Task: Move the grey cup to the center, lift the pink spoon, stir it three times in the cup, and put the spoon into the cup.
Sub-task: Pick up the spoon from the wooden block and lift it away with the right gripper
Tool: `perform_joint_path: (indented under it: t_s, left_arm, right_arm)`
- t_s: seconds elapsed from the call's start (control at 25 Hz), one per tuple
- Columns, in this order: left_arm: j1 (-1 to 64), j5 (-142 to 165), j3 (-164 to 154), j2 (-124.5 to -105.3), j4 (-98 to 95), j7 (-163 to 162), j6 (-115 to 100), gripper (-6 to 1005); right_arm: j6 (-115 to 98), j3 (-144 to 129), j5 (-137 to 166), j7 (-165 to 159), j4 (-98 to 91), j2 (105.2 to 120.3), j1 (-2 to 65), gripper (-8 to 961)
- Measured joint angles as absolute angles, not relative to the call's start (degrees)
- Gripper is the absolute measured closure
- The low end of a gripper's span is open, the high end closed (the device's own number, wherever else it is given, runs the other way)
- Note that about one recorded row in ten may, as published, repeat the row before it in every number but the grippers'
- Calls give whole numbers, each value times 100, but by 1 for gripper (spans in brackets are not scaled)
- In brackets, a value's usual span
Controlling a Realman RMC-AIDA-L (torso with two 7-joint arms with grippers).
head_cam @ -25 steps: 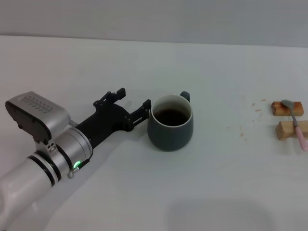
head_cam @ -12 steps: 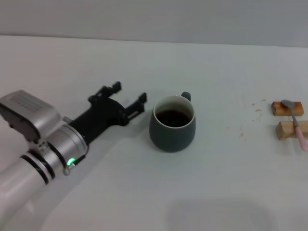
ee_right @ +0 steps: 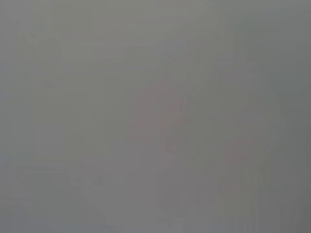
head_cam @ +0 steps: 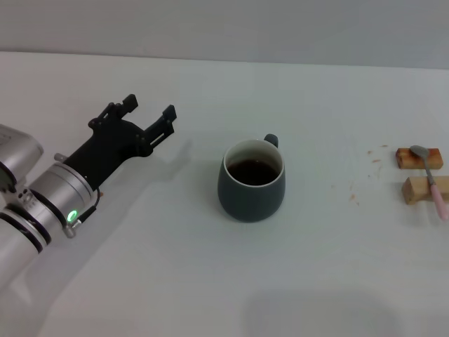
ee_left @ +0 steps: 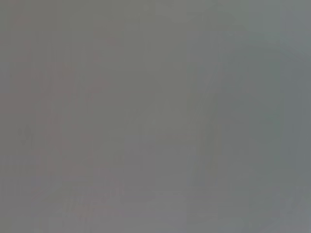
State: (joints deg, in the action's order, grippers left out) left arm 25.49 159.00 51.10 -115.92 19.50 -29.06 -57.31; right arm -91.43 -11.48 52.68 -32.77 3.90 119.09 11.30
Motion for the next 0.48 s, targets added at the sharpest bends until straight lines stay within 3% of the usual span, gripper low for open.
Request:
perform_joint_path:
  t_s: [0.48]
  left_arm:
    - [2779, 15899, 5131, -11628, 1792, -2945, -5668, 169]
  right_arm:
    - [-9241, -2558, 5274, -3289, 695, 11910, 951, 238]
